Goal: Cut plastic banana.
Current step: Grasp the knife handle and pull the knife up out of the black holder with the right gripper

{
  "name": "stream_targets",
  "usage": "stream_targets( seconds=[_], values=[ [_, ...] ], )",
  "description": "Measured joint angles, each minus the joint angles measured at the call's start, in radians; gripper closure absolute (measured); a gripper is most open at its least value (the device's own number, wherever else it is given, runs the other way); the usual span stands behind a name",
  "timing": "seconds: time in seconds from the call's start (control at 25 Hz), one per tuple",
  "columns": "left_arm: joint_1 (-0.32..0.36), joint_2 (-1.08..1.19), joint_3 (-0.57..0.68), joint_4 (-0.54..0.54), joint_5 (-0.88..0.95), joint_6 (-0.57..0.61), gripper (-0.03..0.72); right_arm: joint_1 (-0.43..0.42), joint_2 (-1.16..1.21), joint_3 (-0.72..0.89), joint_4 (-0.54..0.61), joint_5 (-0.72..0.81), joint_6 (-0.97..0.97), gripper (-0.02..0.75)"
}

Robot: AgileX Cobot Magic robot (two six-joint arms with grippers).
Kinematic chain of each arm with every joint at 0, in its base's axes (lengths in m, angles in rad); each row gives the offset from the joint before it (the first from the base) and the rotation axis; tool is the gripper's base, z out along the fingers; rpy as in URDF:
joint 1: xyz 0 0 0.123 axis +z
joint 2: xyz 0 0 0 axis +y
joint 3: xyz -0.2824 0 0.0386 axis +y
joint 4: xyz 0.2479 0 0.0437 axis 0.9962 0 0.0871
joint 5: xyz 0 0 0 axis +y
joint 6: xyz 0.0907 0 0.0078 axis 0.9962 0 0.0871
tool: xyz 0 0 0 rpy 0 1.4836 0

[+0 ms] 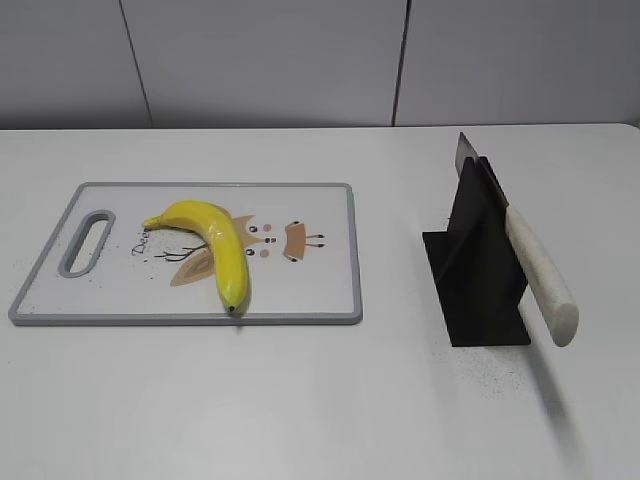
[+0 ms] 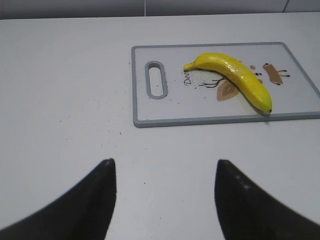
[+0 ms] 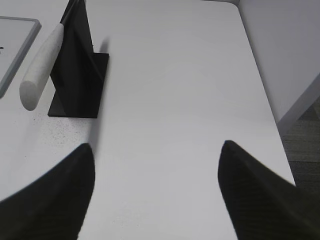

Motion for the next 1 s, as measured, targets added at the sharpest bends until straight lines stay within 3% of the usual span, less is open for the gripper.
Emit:
stream_targets(
  seconds=[1.0],
  values=[
    [0.0,0.0,0.0,0.0,0.0,-0.001,0.099,0.0,0.0,0.0,0.0,0.001,0.0,0.158]
  ],
)
